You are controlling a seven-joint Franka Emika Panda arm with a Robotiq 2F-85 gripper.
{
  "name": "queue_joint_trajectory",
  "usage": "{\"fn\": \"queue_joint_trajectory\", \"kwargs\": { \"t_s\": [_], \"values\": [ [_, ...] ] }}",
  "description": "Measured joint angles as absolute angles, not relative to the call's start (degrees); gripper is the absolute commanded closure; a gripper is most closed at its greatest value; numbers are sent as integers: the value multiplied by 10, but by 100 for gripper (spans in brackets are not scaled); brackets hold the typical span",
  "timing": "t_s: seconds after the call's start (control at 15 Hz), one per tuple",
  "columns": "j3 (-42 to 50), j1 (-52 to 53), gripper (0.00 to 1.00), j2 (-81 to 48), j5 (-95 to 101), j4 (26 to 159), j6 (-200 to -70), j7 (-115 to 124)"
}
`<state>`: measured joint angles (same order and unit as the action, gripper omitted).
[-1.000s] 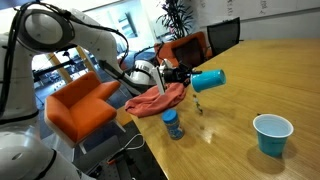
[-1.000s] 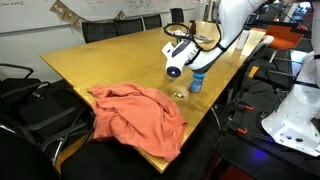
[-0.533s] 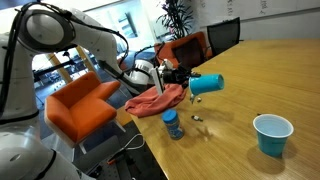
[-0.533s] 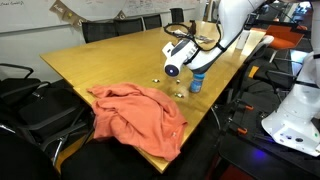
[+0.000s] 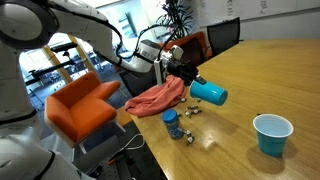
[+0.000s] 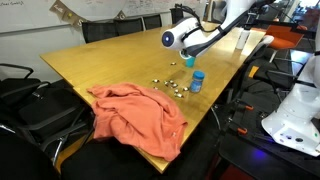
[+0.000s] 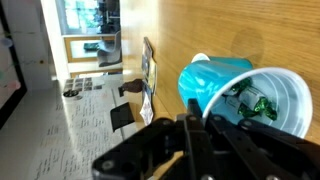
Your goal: Pour the contents of the cup on to the table
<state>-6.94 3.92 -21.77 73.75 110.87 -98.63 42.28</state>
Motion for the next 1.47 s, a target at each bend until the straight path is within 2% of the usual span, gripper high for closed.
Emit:
{"fn": "queue_joint_trajectory", "kwargs": {
  "t_s": [1.33, 1.47],
  "values": [
    [24, -48, 99, -159, 45, 1058, -1236, 162],
    [23, -53, 97, -157, -29, 1058, -1261, 128]
  ]
}}
